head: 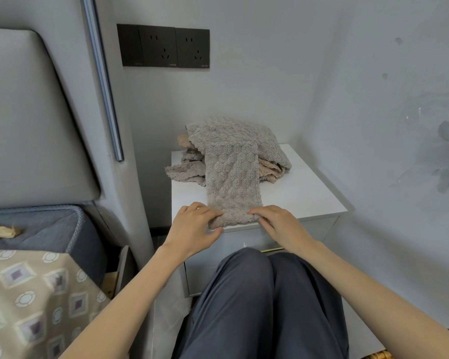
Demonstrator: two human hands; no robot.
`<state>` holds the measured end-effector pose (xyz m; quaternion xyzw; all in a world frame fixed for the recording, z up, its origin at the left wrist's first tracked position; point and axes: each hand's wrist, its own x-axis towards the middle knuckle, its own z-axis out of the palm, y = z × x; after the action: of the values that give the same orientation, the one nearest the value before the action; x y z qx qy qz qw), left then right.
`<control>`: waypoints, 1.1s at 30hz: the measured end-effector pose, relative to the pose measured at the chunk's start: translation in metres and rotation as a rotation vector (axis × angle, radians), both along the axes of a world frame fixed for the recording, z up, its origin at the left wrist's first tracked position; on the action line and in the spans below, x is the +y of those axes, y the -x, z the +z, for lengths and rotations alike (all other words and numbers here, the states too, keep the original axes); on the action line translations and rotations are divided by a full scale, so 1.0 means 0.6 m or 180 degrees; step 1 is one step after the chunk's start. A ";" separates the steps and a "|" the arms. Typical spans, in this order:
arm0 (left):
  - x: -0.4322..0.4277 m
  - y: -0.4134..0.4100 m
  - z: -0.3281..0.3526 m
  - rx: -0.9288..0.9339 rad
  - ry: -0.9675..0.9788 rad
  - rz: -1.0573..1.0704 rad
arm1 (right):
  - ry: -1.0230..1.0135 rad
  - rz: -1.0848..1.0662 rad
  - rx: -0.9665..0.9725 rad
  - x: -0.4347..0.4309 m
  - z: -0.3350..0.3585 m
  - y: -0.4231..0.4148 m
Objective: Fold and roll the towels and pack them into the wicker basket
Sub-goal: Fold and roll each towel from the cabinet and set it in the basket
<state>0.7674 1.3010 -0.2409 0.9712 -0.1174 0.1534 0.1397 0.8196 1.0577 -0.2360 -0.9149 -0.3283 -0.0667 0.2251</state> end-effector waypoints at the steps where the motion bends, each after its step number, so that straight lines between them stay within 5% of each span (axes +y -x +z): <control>1: 0.001 0.000 0.000 0.0048 -0.0005 0.0007 | 0.0031 -0.0032 0.0068 0.000 0.000 -0.002; 8: 0.004 -0.001 0.005 0.0088 0.0176 0.0190 | -0.0098 -0.0248 0.0391 -0.008 0.003 -0.008; 20: -0.011 -0.023 0.017 0.0942 0.1524 0.0910 | -0.0659 -0.1024 0.1349 0.005 0.027 -0.031; 25: -0.014 -0.029 0.014 0.0836 0.1345 0.1262 | -0.0762 -0.1575 0.1011 0.024 0.012 -0.031; 29: -0.014 -0.031 0.013 0.0866 0.1354 0.1292 | -0.0079 -0.1722 0.0255 0.035 0.016 -0.020; 33: -0.015 -0.036 0.015 0.0946 0.1309 0.1312 | 0.0027 -0.0649 -0.0768 0.065 0.024 0.004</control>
<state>0.7893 1.2923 -0.2318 0.9377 0.1368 0.0555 0.3144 0.8171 1.0969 -0.2215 -0.9298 -0.2586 -0.1972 0.1722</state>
